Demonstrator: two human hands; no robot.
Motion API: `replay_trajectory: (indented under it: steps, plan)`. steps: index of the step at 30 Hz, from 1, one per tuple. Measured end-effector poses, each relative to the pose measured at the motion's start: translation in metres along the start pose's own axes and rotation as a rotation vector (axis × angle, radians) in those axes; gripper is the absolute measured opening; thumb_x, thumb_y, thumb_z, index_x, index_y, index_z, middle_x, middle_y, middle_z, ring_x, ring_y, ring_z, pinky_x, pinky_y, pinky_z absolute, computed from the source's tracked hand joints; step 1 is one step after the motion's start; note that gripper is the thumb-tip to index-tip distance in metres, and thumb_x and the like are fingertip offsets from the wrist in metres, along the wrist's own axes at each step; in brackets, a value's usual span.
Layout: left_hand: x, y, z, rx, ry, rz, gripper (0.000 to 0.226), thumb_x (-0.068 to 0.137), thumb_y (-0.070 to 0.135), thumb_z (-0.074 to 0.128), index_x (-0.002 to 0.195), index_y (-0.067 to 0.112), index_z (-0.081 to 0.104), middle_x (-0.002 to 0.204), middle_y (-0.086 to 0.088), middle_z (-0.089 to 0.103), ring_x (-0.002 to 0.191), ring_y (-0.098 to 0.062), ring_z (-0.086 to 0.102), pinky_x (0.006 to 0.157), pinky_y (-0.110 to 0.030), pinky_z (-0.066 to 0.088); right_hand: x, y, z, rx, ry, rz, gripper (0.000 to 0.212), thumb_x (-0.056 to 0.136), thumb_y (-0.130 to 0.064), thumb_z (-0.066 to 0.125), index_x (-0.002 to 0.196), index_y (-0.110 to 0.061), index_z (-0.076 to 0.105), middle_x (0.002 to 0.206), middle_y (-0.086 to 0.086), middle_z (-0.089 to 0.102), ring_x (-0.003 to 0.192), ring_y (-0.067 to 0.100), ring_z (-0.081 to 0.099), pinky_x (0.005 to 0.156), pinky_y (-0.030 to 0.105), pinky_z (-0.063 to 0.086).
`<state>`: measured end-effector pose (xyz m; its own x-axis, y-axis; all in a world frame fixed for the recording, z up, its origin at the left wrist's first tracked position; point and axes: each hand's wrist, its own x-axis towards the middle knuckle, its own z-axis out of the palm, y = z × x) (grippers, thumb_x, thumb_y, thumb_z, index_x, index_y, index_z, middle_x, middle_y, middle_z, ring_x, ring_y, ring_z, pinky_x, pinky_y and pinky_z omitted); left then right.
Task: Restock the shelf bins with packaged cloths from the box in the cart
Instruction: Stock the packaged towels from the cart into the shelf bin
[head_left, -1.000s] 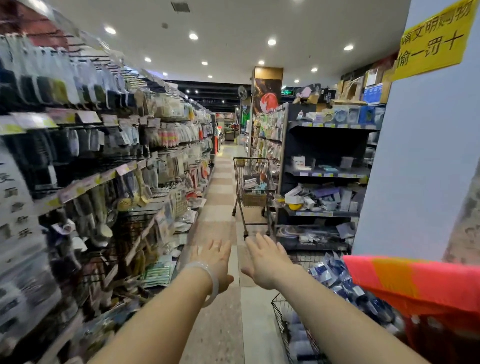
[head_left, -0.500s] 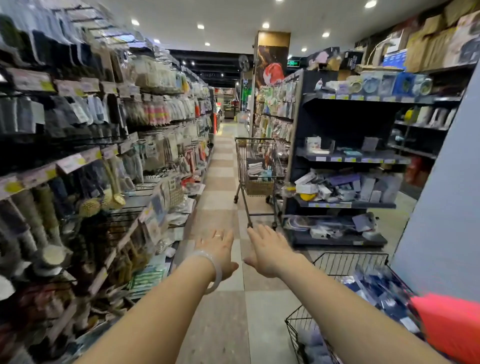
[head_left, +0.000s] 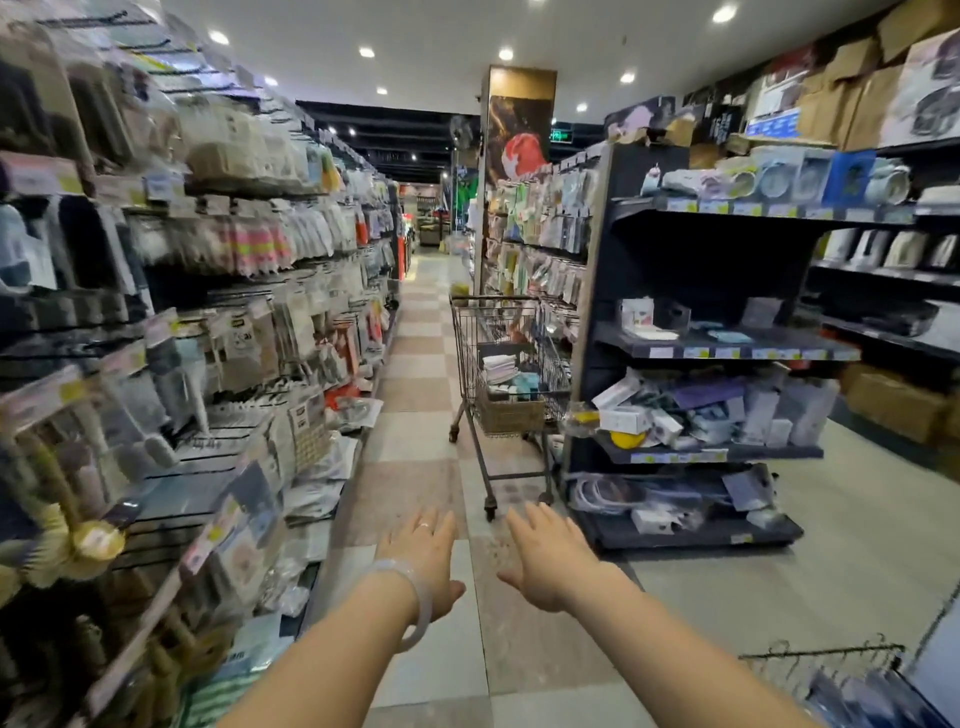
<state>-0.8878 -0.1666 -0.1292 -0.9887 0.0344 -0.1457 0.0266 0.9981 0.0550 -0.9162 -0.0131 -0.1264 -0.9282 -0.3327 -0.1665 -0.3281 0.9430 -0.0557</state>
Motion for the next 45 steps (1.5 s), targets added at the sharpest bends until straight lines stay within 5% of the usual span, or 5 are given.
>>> replay_trajectory:
  steps: [10,24,31,36,45]
  plan:
    - [0.246,-0.046,-0.036,0.019,-0.032,-0.023,0.072,0.092,0.04,0.05,0.149,0.016,0.013,0.158,-0.007,0.012,0.146,-0.025,0.009,0.118,-0.047,0.013,0.256,0.056,-0.035,0.018,0.021,-0.032,0.065,0.094,-0.044,0.047,0.146,-0.014,0.022,0.15,0.011,0.024,0.142,0.029,0.016,0.115,0.048,0.017]
    - [0.593,-0.063,-0.084,0.055,-0.019,0.127,0.081,0.092,0.045,0.048,0.152,0.016,0.002,0.161,-0.006,0.001,0.148,-0.024,0.004,0.119,-0.044,0.012,0.564,0.146,-0.085,0.033,-0.013,0.075,0.073,0.096,-0.042,0.044,0.152,-0.016,0.005,0.16,0.011,0.001,0.147,0.03,-0.002,0.118,0.048,0.005]
    - [0.766,-0.082,-0.136,0.009,0.056,0.165,0.076,0.086,0.043,0.056,0.147,0.017,0.019,0.152,-0.007,0.026,0.14,-0.027,0.025,0.114,-0.044,0.025,0.713,0.197,-0.132,0.019,0.014,0.142,0.073,0.096,-0.044,0.045,0.151,-0.016,0.005,0.159,0.011,0.006,0.147,0.029,0.004,0.118,0.046,0.01]
    - [0.86,-0.089,-0.127,0.028,-0.038,0.176,0.082,0.089,0.045,0.053,0.152,0.017,0.007,0.159,-0.006,0.009,0.147,-0.025,0.01,0.118,-0.045,0.016,0.803,0.229,-0.129,0.029,-0.077,0.161,0.071,0.096,-0.044,0.044,0.151,-0.016,0.008,0.159,0.012,0.005,0.147,0.03,0.005,0.119,0.047,0.01]
    - [1.074,-0.092,-0.1,-0.006,-0.095,0.06,0.082,0.089,0.045,0.053,0.151,0.016,0.008,0.16,-0.008,0.008,0.146,-0.026,0.012,0.118,-0.043,0.018,1.027,0.314,-0.114,0.035,-0.136,0.045,0.071,0.096,-0.044,0.043,0.151,-0.015,0.009,0.159,0.012,0.005,0.147,0.03,0.004,0.119,0.049,0.011]
